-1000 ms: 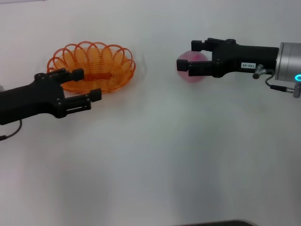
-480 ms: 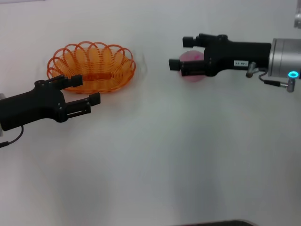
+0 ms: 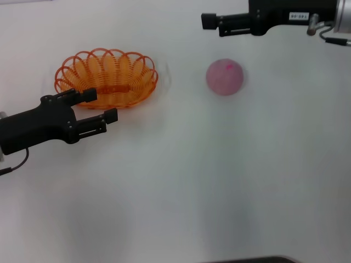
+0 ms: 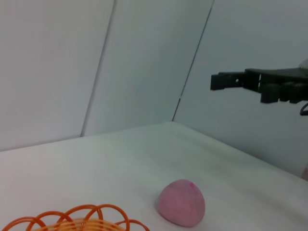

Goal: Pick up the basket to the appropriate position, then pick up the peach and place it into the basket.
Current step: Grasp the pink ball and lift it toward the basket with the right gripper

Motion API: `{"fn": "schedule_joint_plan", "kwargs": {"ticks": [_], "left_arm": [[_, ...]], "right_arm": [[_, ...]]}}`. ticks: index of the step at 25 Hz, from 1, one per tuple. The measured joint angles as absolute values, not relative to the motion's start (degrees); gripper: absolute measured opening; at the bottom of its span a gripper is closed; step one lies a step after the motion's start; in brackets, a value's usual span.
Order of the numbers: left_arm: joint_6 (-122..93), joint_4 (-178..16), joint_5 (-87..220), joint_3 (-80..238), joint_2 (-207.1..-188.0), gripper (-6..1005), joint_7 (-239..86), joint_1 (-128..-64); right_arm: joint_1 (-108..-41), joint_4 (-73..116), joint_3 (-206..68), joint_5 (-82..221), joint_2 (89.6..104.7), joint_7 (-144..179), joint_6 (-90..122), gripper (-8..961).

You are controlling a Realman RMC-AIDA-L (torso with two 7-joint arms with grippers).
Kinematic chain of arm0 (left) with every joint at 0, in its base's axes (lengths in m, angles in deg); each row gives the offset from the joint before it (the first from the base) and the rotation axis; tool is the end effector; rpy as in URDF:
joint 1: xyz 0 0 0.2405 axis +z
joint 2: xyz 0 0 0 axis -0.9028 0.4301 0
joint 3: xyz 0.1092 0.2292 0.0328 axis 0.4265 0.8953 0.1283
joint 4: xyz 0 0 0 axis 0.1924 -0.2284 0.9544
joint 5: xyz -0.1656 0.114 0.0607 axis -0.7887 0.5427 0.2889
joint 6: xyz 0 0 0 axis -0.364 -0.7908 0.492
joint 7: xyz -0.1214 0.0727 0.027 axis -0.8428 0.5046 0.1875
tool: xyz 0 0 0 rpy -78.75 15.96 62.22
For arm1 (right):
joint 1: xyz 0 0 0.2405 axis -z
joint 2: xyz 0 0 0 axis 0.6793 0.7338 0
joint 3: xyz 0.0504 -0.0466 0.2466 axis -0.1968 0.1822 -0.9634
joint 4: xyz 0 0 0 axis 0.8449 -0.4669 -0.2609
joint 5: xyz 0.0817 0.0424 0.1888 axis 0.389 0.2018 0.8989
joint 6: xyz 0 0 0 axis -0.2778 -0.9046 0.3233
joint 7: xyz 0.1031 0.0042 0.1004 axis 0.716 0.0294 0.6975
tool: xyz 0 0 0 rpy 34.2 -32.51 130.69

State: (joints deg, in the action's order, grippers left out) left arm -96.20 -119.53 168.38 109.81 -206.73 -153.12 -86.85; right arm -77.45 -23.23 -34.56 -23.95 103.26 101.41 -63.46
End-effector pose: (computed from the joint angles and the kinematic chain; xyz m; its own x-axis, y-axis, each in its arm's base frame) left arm -0.2869 0.2918 -0.0158 0.7080 0.3928 0.5869 0.5743 -0.8039 -0.1548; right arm 0.2063 0.3732 0.0372 0.8022 -0.2063 -0.5603 -0.3888 -0.8927 -0.2279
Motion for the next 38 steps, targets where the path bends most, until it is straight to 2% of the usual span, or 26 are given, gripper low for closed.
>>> {"fn": "schedule_joint_plan", "kwargs": {"ticks": [10, 17, 26, 38], "left_arm": [[-95.7, -118.0, 166.8, 109.7, -206.73, 798, -152.8, -86.7], [-95.4, -117.5, 166.7, 109.6, -206.73, 799, -152.8, -86.7], [-95.7, -117.5, 166.7, 109.6, -206.73, 799, -153.0, -86.9], [-96.1, -117.6, 166.7, 109.7, -206.73, 798, -153.1, -87.0]], "right_arm": [[-76.4, -28.6, -34.5, -25.7, 103.02, 105.9, -64.1, 947], [-80.9, -37.6, -30.1, -38.9, 102.47, 118.5, -64.4, 947], [-90.0, -40.7, -24.7, -67.6, 104.32, 132.5, -65.5, 946], [-91.8, -37.8, -18.2, -74.0, 104.62, 138.4, -62.2, 947]]}}
